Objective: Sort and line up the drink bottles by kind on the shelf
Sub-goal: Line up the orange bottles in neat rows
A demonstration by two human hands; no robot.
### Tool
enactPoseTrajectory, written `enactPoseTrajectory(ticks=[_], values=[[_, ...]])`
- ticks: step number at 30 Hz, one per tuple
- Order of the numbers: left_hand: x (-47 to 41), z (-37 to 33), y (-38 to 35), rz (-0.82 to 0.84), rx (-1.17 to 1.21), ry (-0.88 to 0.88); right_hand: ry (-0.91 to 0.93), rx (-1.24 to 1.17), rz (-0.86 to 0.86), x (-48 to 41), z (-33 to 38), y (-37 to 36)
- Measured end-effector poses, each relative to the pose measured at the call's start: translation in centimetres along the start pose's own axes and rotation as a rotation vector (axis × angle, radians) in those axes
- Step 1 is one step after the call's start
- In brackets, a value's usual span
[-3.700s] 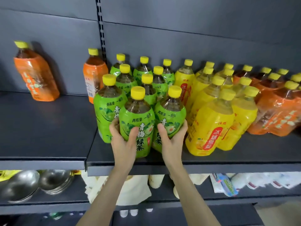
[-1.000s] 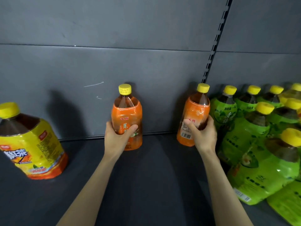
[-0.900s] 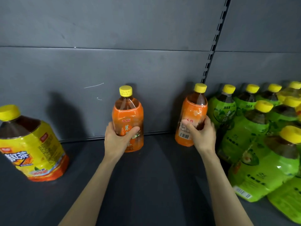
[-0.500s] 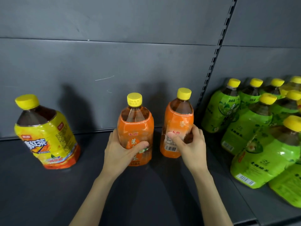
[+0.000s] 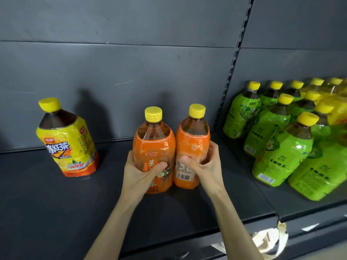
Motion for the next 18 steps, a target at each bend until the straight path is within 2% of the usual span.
enactPoseTrajectory(ticks=[4,9,18], values=[[2.1,-0.9,-1.4,0.01,0.019,0.013,-0.001,-0.148,-0.045,2.6,0.9,1.4],[5.1,-2.9,-5.6,-0.013,-0.007,0.026,0.055,-0.132,-0.139,5.2,3.4,5.5],[13.9,-6.4,-19.8,0.114,0.051,0.019,0.135,-0.039,-0.29,12.8,8.9,21.0]])
Point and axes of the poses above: each hand's wrist, its own x-axis away from the middle knuckle, its own y-axis out of the back of the hand, z = x × y, the point moved 2 cm from there along -x, towards the middle knuckle, and after that the axes turned 13 degrees about -x, right-handed, at the moved point
